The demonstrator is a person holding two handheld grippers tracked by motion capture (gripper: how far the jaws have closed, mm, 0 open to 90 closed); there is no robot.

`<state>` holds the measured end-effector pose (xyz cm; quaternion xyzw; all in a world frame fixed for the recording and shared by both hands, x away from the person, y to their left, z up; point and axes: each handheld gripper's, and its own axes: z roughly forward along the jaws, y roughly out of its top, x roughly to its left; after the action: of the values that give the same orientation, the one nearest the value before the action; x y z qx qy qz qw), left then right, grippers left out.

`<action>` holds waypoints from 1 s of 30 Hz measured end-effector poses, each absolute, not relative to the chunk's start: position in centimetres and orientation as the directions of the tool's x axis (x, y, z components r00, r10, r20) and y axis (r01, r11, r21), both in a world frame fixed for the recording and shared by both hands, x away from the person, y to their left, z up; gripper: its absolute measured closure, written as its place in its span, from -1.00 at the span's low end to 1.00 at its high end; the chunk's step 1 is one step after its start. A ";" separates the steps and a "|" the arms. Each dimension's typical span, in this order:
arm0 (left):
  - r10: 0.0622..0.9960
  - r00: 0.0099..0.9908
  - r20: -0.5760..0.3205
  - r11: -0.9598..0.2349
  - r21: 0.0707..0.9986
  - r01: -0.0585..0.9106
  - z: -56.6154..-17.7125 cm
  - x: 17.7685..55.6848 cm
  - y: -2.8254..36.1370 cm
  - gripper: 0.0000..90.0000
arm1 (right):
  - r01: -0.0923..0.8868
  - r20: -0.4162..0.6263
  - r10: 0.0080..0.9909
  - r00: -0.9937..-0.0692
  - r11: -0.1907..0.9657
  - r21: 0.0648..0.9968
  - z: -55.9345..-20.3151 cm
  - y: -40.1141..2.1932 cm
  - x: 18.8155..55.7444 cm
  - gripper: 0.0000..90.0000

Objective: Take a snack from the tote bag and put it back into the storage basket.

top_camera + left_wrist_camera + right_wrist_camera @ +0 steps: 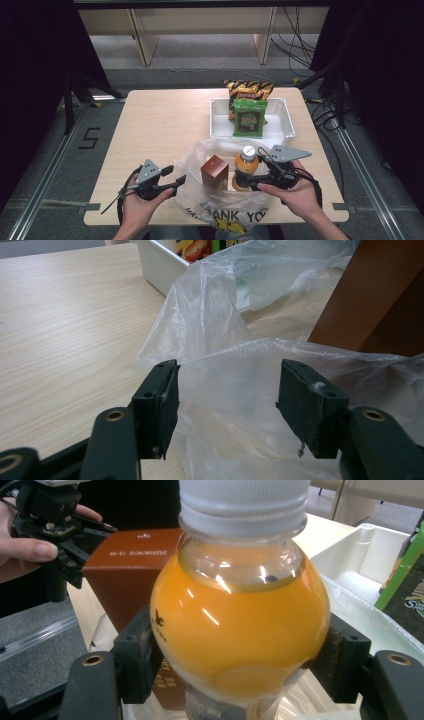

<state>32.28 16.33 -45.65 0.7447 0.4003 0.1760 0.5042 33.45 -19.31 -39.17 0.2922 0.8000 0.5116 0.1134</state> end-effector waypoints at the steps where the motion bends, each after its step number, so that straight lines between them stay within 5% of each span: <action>1: 0.773 0.618 -0.141 -0.172 0.892 0.419 -45.6 32.3 16.3 -0.09 | 0.324 0.091 0.593 -0.800 0.301 0.897 -39.2 -19.3 33.6 -0.29; 30: 0.775 0.616 -0.141 -0.170 0.893 0.418 -45.6 32.3 16.3 -0.09 | 0.294 0.080 0.624 -0.777 0.246 0.924 -35.7 -20.3 34.7 -0.29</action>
<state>32.30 16.31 -45.57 0.7440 0.4008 0.1772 0.5044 34.74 -20.27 -35.72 0.2964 0.7743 0.5376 0.1539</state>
